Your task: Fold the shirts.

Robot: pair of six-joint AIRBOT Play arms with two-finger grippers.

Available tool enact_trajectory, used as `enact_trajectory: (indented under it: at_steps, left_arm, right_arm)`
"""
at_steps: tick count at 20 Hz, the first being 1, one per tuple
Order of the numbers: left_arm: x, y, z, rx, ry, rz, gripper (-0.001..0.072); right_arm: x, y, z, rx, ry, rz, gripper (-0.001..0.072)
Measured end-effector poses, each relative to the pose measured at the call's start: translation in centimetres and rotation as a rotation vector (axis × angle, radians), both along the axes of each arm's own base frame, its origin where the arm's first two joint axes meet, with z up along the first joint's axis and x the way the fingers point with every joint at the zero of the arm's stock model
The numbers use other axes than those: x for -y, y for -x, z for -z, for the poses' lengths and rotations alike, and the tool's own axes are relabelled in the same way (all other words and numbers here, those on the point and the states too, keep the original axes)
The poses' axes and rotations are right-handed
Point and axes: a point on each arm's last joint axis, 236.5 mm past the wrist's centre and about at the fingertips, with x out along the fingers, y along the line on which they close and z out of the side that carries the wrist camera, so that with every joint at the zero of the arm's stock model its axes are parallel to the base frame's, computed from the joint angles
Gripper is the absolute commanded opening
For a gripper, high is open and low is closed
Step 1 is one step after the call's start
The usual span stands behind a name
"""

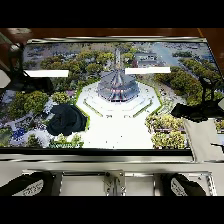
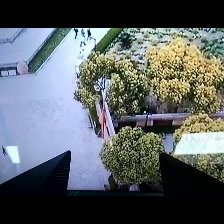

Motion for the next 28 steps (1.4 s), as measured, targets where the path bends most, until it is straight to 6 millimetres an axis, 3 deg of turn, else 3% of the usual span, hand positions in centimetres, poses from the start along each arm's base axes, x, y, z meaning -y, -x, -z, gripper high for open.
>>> enact_trajectory:
  at_steps: [2, 5, 9, 10, 11, 12, 13, 14, 17, 19, 21, 22, 24, 25, 27, 28]
  left_arm:
    - [-0.5, 1.7, 4.6, -0.189, -0.014, -0.004, 0.0716]
    - [0.3, 3.6, 10.6, -0.409, 0.005, 0.007, 0.0716]
    - [2.4, 5.3, 16.1, -0.59, 0.037, 0.034, 0.071]
    - [2.8, 5.6, 17.2, -0.623, 0.038, 0.04, 0.0545]
    - [3.2, 5.9, 18.1, -0.652, 0.039, 0.046, 0.0194]
    - [3.5, 6.2, 18.7, -0.674, 0.043, 0.051, 0.0102]
    - [3.8, 6.4, 19.2, -0.687, 0.043, 0.061, 0.0088]
    - [4.2, 6.4, 19.3, -0.689, 0.047, 0.071, 0.0036]
    - [6.3, 4.7, 16.8, -0.591, 0.07, 0.141, 0.0036]
    - [9.6, 2.7, 12.6, -0.431, 0.115, 0.229, 0.0036]
    - [14.4, 1.4, 7.1, -0.236, 0.187, 0.339, 0.0035]
    - [16.9, 1.3, 4.4, -0.142, 0.221, 0.399, 0.0035]
    - [21.3, 2.2, 1.1, -0.031, 0.275, 0.486, 0.0036]
    - [23.4, 3.0, 0.5, -0.011, 0.295, 0.524, 0.0035]
    - [26.7, 5.0, 1.3, -0.034, 0.328, 0.566, 0.0037]
    - [27.9, 5.8, 2.5, -0.063, 0.333, 0.574, 0.0116]
  right_arm:
    - [0.0, 0.0, 0.0, 0.0, 0.0, 0.0, 0.0667]
    - [0.0, 0.0, 0.0, -0.001, 0.0, -0.001, 0.0667]
    - [0.0, 0.0, 0.0, -0.001, 0.0, 0.0, 0.0667]
    - [0.0, 0.0, 0.0, -0.001, 0.0, -0.001, 0.0667]
    - [0.0, 0.0, 0.0, -0.001, 0.0, -0.001, 0.0667]
    - [0.0, 0.0, 0.0, -0.001, 0.0, 0.0, 0.0667]
    - [0.0, 0.0, 0.0, 0.0, 0.0, 0.0, 0.0667]
    - [0.0, 0.0, 0.0, 0.001, 0.0, 0.0, 0.0667]
    - [0.0, 0.0, 0.0, 0.002, 0.0, 0.001, 0.0667]
    - [-0.1, -0.1, 0.0, 0.004, -0.004, 0.001, 0.0667]
    - [-0.2, -0.1, -0.1, 0.005, -0.01, 0.001, 0.0667]
    - [-0.2, -0.1, -0.1, 0.006, -0.011, 0.0, 0.0667]
    - [-0.3, -0.1, -0.1, 0.006, -0.013, 0.0, 0.0667]
    - [-0.3, -0.1, -0.1, 0.007, -0.013, -0.002, 0.0667]
    - [-0.4, -0.1, -0.1, 0.004, -0.016, -0.004, 0.0667]
    - [-0.4, 0.1, -0.1, -0.003, -0.018, -0.005, 0.0667]
